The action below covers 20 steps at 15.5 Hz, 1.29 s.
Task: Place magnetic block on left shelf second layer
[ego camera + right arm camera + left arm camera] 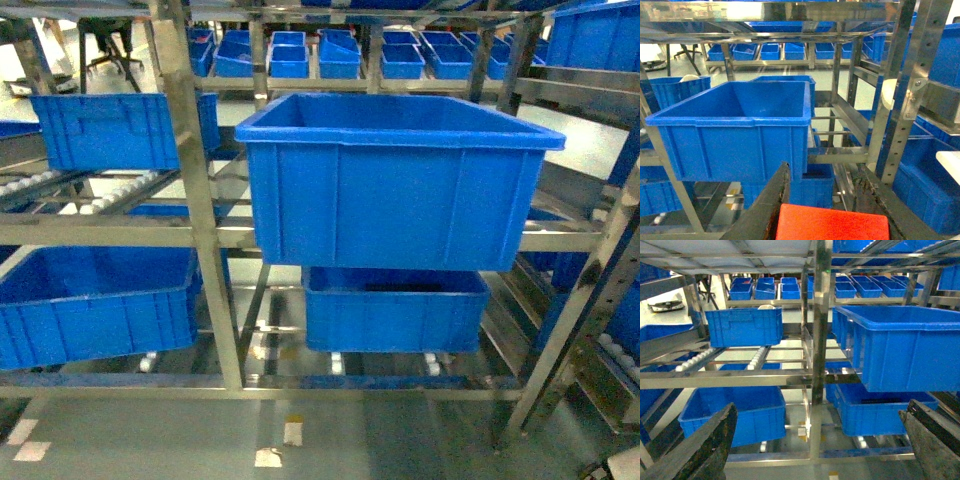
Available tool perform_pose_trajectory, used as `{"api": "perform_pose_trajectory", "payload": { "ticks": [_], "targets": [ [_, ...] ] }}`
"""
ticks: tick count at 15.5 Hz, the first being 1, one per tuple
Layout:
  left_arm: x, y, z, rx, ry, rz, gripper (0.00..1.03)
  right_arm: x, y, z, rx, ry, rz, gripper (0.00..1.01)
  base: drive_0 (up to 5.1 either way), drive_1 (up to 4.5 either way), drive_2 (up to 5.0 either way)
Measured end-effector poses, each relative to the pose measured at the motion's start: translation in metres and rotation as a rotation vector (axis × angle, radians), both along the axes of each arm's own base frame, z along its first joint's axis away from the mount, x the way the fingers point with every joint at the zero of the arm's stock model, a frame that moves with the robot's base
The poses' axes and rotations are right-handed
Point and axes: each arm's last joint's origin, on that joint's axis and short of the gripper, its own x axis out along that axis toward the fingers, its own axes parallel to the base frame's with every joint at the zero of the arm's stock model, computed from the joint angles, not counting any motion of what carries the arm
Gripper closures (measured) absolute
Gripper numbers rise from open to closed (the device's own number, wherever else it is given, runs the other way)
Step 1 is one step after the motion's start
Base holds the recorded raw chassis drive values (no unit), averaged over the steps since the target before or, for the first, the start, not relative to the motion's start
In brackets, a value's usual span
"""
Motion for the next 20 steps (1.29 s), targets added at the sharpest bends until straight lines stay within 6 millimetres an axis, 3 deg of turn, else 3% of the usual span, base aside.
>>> {"api": "perform_pose_trajectory", "payload": {
  "ticks": [4,20],
  "targets": [
    [0.0,0.0001,0.0002,0.0,-0.002,0.002,0.05,0.0001,0.0001,-0.0002,0.0,0.002,0.005,0.67,-4.7,3.67,1.4],
    [0.0,0.0,0.0,0.0,0.0,0.0,0.05,-0.0007,0.0001,0.0006,0.0,-0.005,0.003,0.67,0.0,4.29,-4.4]
  ]
}}
